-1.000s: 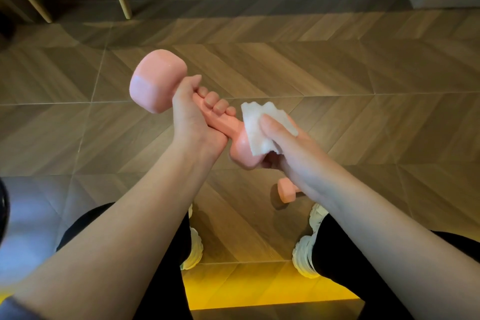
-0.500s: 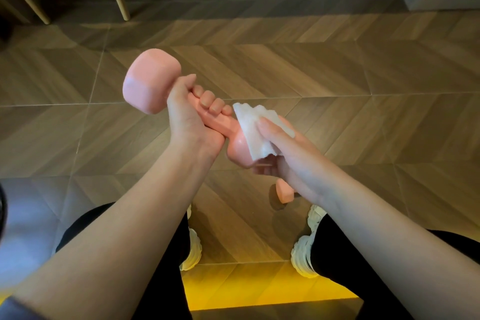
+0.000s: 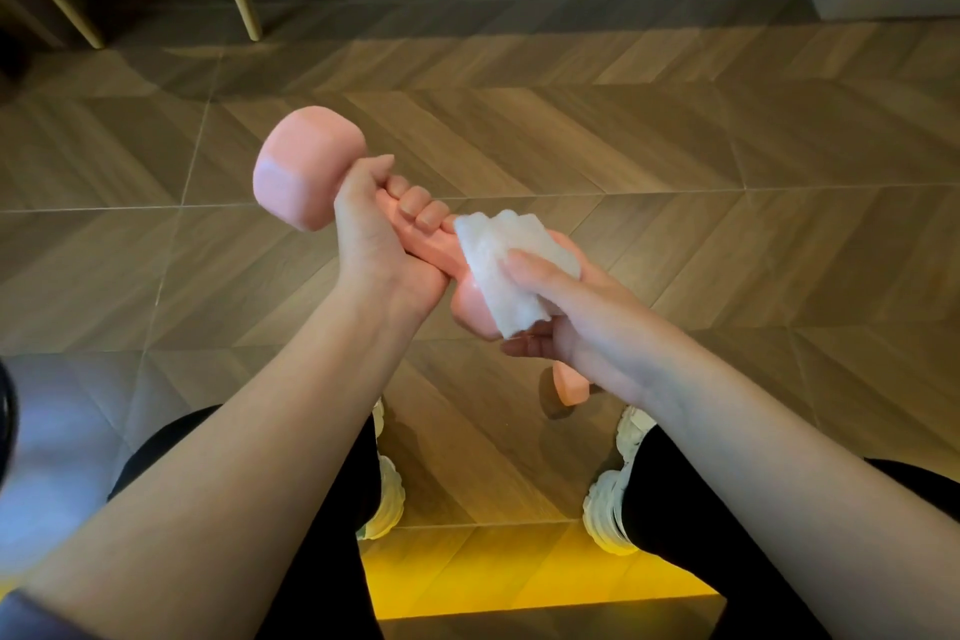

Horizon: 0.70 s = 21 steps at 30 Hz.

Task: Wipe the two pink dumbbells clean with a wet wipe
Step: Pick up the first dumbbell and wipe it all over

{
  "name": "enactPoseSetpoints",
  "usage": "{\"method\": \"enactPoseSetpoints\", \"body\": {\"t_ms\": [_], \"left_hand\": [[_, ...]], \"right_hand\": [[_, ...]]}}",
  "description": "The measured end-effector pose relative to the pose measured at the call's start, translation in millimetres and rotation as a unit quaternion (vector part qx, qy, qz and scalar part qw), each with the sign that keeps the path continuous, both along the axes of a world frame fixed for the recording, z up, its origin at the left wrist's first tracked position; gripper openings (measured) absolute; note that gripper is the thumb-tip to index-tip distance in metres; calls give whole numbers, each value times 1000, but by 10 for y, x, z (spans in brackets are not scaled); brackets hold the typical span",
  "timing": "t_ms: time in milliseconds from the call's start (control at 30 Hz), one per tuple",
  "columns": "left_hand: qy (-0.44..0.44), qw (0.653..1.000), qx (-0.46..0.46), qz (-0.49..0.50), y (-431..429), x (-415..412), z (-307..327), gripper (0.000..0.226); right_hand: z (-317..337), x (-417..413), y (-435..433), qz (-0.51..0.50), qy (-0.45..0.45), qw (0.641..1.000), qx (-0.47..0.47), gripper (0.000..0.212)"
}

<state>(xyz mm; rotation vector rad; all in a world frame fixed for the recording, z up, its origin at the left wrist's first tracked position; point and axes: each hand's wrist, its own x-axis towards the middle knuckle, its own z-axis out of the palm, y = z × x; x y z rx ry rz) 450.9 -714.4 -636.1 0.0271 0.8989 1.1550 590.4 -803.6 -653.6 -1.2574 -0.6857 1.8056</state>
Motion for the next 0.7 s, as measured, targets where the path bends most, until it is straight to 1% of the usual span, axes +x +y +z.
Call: {"method": "enactPoseSetpoints", "body": {"t_ms": [100,233,300,367,433,467,500,533,567,633,700], "left_hand": [[19,1000,6,-19,5,-11,-18,40],[30,998,-3,-53,-48,24,-51,39],[33,997,-2,-64,-69,46,-50,38],[28,998,2,-58,-62,49,-32,38],[17,999,7,-41,-40,34,-9,39],[12,999,8,-30,-30,24,0,38],[9,1000,9,-19,-20,14,7,38],[6,1000,9,-8,-14,4,12,37],[6,1000,9,0,-10,-4,14,36],[10,1000,13,5,-8,-9,19,36],[15,1000,17,-2,-16,-1,22,37]], "right_hand": [[23,80,27,60,9,998,1,74],[34,145,47,111,25,993,-23,74],[36,178,43,122,37,991,-37,81],[44,194,30,106,69,991,-45,95],[38,183,-3,57,116,991,-48,111],[38,163,-21,34,130,990,-44,117],[37,129,-36,23,127,991,-34,118],[34,87,-44,22,106,994,-20,114],[28,37,-45,22,74,997,-5,106],[20,-58,-34,5,9,1000,12,83],[-8,-109,-38,-19,-21,1000,13,70]]}}
